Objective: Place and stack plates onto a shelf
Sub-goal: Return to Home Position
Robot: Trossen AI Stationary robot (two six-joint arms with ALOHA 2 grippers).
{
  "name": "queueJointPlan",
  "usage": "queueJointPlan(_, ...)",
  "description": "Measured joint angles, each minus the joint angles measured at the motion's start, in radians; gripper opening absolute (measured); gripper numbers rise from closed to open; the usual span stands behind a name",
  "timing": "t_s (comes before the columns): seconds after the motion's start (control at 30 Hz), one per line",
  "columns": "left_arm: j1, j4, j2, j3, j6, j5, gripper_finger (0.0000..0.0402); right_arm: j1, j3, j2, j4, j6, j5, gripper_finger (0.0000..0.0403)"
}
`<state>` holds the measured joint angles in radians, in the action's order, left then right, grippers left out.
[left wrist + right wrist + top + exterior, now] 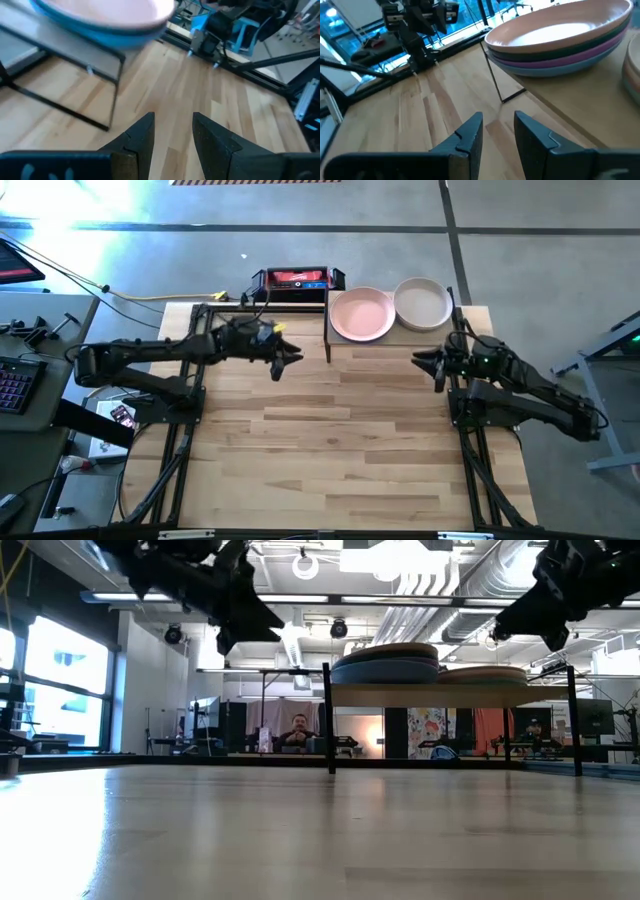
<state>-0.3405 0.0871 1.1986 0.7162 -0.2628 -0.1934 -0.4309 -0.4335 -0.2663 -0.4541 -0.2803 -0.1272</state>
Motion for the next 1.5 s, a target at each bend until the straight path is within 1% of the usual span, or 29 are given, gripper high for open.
queueJointPlan(0.13,0.029,0.048,-0.053,-0.087,-0.041,0.005,0.0122,0.000,0.007,0.020,-0.030,0.066,-0.002,0.0094)
queueJointPlan(0.3,0.084,0.041,-0.150,-0.151,-0.069,0.045,0.0122,0.000,0.007,0.020,-0.031,0.072,-0.022,0.0094)
queueJointPlan(0.43,0.125,-0.025,-0.260,-0.185,-0.084,0.079,0.0122,0.000,0.007,0.019,-0.028,0.079,-0.049,0.0094)
queueJointPlan(0.53,0.159,-0.091,-0.348,-0.208,-0.079,0.144,0.0122,0.000,0.007,0.019,-0.028,0.077,-0.048,0.0094)
queueJointPlan(0.6,0.179,-0.101,-0.409,-0.236,-0.076,0.178,0.0122,0.000,0.007,0.019,-0.028,0.075,-0.047,0.0094)
queueJointPlan(0.73,0.201,-0.115,-0.527,-0.293,-0.075,0.211,0.0122,0.000,0.007,0.019,-0.028,0.035,-0.046,0.0094)
queueJointPlan(0.9,0.206,-0.125,-0.650,-0.363,-0.075,0.223,0.0122,0.000,0.007,0.019,-0.028,0.019,-0.046,0.0094)
queueJointPlan(1.1,0.206,-0.127,-0.757,-0.442,-0.068,0.224,0.0122,0.000,0.007,0.019,-0.047,0.019,-0.036,0.0094)
queueJointPlan(1.33,0.206,-0.123,-0.846,-0.528,-0.066,0.224,0.0122,0.000,0.007,0.019,-0.076,-0.010,-0.035,0.0094)
queueJointPlan(1.5,0.206,-0.120,-0.886,-0.578,-0.060,0.224,0.0122,0.000,0.007,0.019,-0.081,-0.035,-0.035,0.0094)
